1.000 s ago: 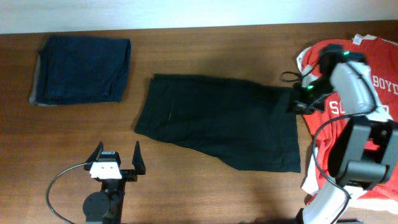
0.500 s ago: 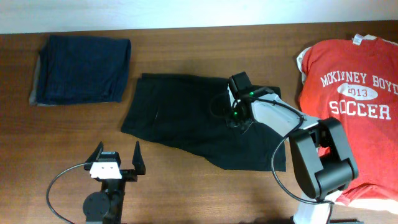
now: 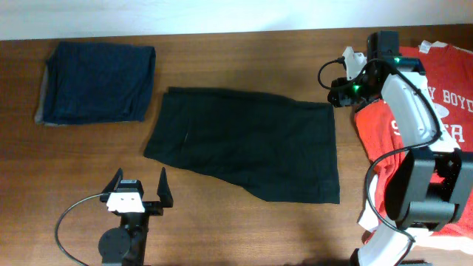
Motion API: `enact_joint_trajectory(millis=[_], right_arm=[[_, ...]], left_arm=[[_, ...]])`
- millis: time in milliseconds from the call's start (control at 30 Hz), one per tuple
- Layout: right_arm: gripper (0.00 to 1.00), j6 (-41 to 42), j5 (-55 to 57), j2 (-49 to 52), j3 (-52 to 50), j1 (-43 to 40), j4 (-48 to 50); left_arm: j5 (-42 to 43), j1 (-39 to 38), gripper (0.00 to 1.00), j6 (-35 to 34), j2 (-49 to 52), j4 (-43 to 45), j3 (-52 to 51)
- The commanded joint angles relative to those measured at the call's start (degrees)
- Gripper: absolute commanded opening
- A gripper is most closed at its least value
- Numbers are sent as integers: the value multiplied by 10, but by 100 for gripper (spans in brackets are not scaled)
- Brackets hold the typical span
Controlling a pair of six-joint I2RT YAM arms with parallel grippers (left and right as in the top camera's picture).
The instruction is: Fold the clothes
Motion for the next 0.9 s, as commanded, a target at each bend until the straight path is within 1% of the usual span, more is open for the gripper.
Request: enact_joint_trajectory(millis=[0, 100, 233, 433, 600, 667, 700, 733, 833, 867], right_arm=[[49, -78, -47, 43, -1, 2, 17], [49, -82, -25, 95, -1, 2, 53], [53, -83, -25, 111, -1, 3, 76], [54, -84, -25, 146, -1, 3, 78], [54, -84, -25, 148, -1, 3, 78], [54, -84, -26, 148, -1, 3, 77], [53, -84, -32, 148, -1, 3, 77], [49, -84, -43, 148, -1, 3, 76], [49, -84, -57, 148, -1, 3, 71], [47, -84, -57, 148, -1, 3, 69]], left_arm=[[3, 3, 99, 9, -3, 1, -4], [3, 3, 100, 9, -3, 1, -4], [3, 3, 99, 9, -3, 1, -4], [3, 3, 99, 9, -3, 1, -4], [3, 3, 99, 9, -3, 1, -4], [3, 3, 99, 9, -3, 1, -4], [3, 3, 99, 9, -3, 1, -4], [3, 3, 99, 9, -3, 1, -4], [3, 3, 99, 9, -3, 1, -4], [3, 3, 99, 9, -3, 1, -4]])
